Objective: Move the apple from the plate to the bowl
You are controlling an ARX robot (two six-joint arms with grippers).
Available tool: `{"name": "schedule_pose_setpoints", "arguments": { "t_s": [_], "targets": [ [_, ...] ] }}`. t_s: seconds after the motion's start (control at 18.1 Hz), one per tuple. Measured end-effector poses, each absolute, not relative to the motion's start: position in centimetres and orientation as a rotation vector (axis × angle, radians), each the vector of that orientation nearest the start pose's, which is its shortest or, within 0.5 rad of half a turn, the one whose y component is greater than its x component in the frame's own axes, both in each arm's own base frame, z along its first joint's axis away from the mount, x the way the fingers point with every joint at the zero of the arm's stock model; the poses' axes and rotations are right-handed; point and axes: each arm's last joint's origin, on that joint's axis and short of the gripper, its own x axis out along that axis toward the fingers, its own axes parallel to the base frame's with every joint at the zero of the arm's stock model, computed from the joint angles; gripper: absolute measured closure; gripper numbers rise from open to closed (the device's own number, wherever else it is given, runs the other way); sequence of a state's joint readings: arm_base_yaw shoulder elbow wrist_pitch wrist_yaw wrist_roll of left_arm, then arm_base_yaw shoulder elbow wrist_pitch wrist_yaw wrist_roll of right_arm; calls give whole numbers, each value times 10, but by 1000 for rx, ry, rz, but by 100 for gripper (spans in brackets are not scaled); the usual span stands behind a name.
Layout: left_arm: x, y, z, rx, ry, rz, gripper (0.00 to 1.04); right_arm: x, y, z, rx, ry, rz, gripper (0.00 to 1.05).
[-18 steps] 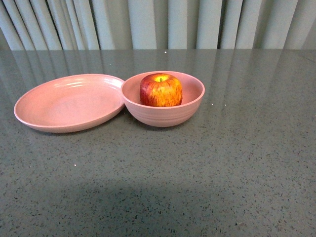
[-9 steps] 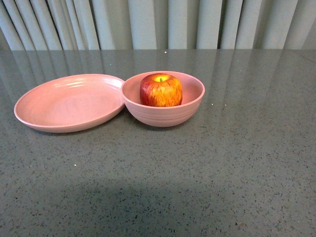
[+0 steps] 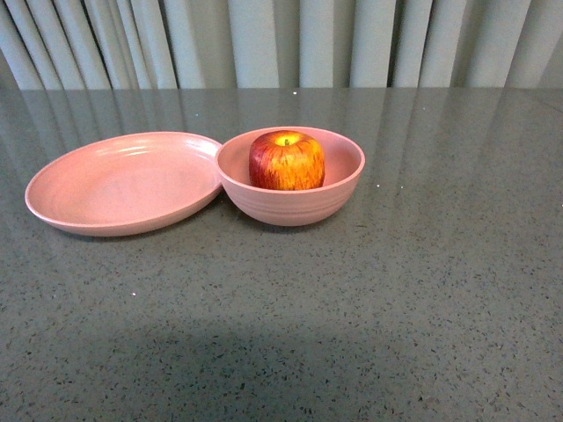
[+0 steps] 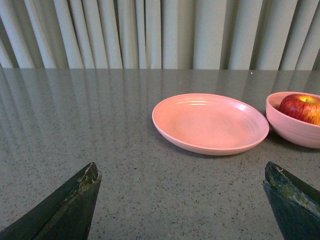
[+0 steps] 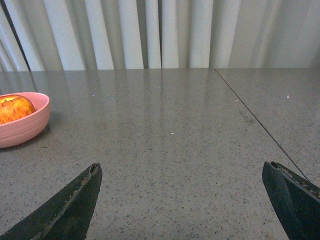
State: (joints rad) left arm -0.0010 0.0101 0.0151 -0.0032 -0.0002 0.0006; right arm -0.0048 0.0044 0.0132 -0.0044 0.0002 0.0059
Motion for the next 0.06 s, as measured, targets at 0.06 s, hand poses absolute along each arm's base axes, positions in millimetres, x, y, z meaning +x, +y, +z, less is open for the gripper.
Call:
{"name": "schedule_pose_setpoints", "arguments": {
  "t_s": [0.06],
  "targets": [
    [97,0,168,1,-2,0,7,97,0,167,6,-4,-5,7]
  ]
}}
